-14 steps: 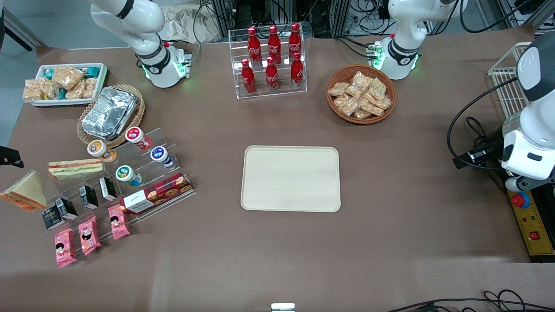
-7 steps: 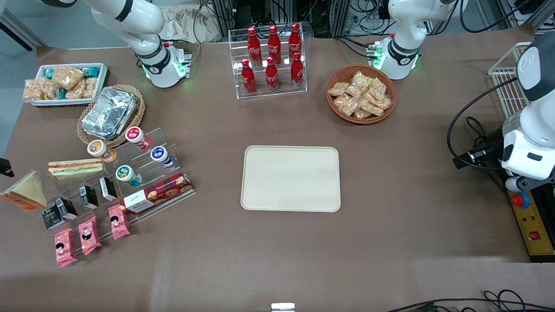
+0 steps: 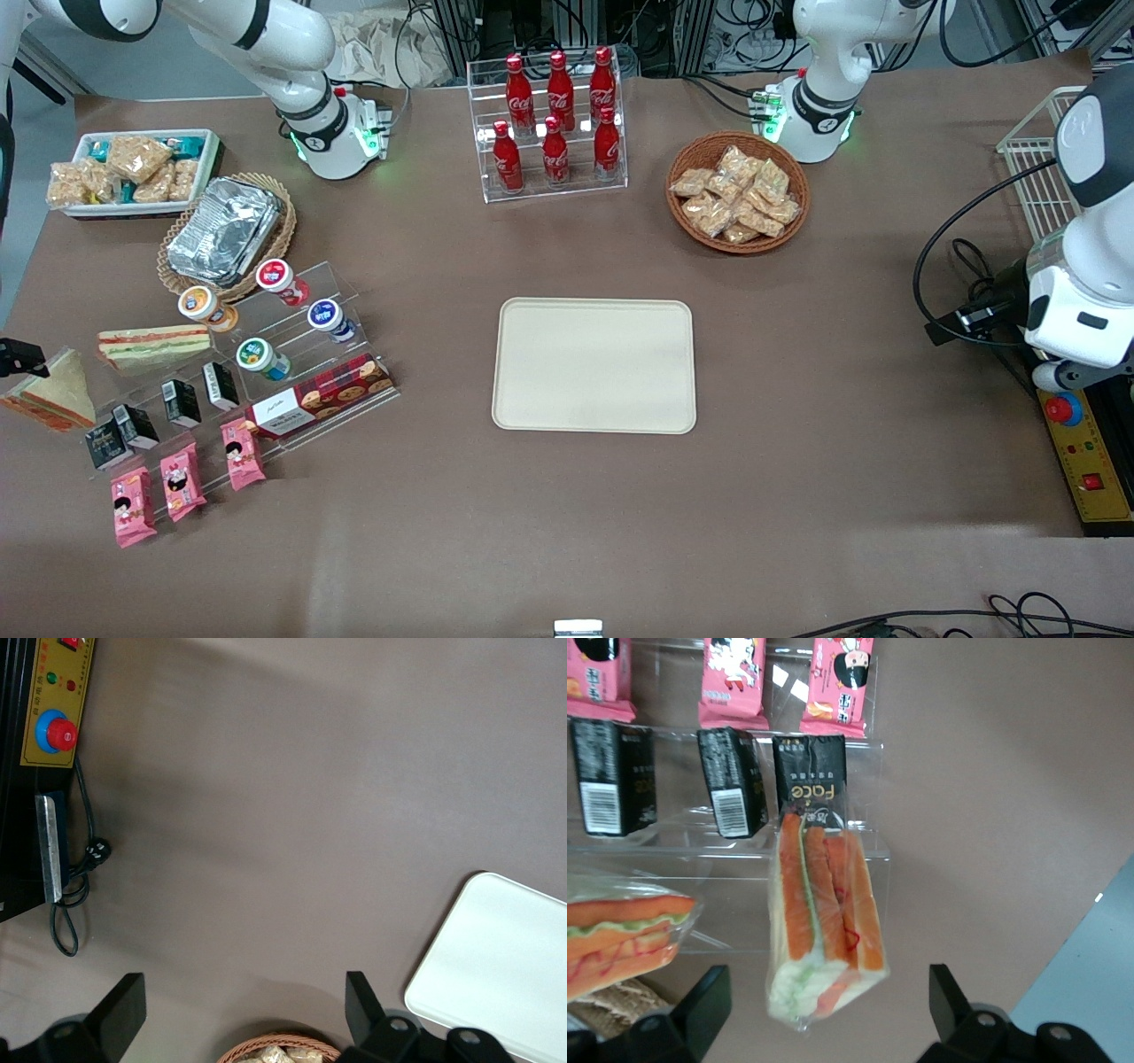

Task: Place sandwich on tray
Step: 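Close the right gripper on the wrapped sandwich and lift it, then carry the sandwich with the right gripper over the cream tray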

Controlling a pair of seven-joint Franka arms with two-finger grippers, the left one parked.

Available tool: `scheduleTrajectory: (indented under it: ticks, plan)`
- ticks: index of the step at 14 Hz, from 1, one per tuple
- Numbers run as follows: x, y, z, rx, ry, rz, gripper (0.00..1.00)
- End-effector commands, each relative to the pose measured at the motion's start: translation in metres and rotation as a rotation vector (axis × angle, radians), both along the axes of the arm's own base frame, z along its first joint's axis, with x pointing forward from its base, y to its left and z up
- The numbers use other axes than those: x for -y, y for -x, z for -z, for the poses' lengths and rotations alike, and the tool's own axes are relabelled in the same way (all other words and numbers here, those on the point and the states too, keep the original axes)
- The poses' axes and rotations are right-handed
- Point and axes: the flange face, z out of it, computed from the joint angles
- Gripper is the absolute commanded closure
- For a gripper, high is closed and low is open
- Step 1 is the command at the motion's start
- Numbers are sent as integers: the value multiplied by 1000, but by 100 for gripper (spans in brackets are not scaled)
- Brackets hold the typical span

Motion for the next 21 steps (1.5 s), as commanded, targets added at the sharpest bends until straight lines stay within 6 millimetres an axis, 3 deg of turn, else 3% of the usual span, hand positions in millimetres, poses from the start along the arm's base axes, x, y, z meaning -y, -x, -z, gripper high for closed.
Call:
scheduleTrajectory:
  ticks: [1,4,5,7,10,13,17,19,21]
  plan:
    - [-1,3,18,17,-23,-11,1]
    - [-6,10,31,7,-73,12,1]
    - [-7,9,31,7,-74,11,7]
    - [-7,10,33,1,-76,4,43]
    - [-7,8,28,0,-76,-35,76]
    - [-10,4,16,1,-76,-37,77]
    - [-16,5,-29,-36,-96,-37,77]
    - [-29,5,-65,-53,-109,-50,77]
    - [-69,-5,-101,-70,-115,-107,76]
